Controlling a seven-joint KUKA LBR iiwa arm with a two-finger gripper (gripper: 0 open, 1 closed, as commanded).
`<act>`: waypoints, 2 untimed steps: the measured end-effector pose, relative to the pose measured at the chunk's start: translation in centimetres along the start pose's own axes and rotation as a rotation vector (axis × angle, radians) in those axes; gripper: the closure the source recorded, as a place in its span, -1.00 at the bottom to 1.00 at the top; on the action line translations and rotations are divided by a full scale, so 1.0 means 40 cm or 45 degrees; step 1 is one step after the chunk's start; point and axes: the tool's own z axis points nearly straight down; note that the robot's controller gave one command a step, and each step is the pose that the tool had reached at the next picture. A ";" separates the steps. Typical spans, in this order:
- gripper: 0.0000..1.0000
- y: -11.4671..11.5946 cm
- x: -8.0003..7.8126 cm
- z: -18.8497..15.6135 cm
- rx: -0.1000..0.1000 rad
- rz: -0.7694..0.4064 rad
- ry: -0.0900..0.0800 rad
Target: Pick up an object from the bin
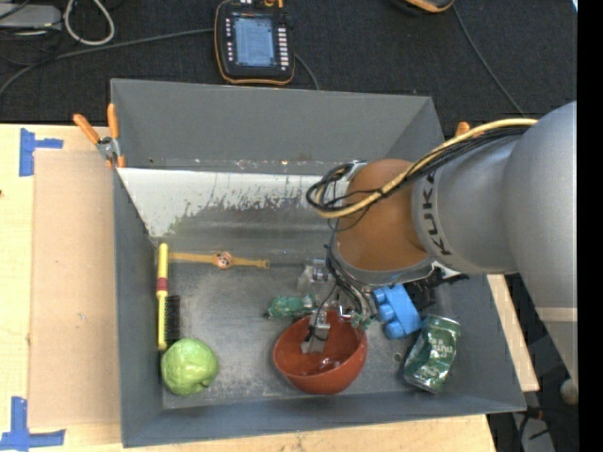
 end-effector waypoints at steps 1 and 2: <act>-1.00 0.003 -0.021 0.011 -0.006 0.088 -0.013; 1.00 0.003 -0.005 0.003 -0.003 0.015 -0.004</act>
Offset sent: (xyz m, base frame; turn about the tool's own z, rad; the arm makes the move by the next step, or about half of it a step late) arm 0.0017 0.0001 -0.0013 0.0111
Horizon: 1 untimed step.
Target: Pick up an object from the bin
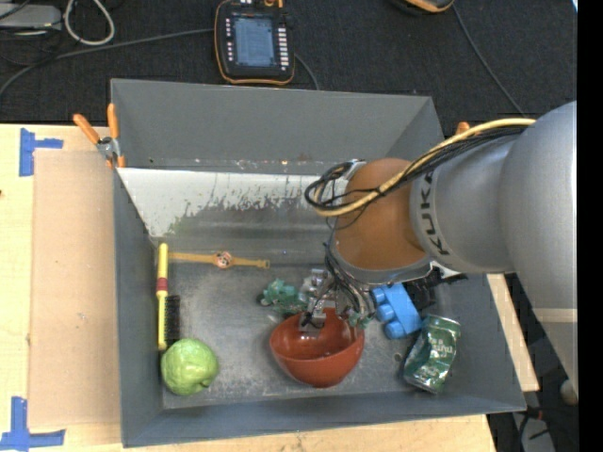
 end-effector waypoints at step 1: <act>1.00 0.000 -0.001 -0.001 -0.001 0.001 -0.001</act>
Offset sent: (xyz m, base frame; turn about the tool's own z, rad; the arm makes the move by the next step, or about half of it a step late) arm 0.0000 -0.0001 0.0278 0.0009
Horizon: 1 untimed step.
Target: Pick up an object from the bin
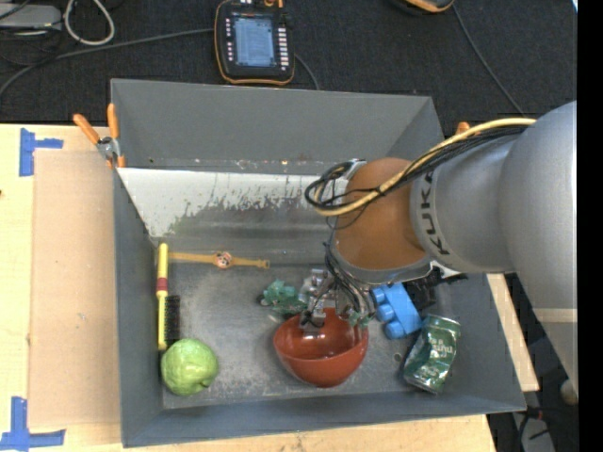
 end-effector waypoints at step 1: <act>1.00 -0.001 0.003 -0.035 0.001 0.000 0.005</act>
Offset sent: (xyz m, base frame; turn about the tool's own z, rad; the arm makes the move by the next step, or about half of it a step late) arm -0.0009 -0.0002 0.0324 0.0000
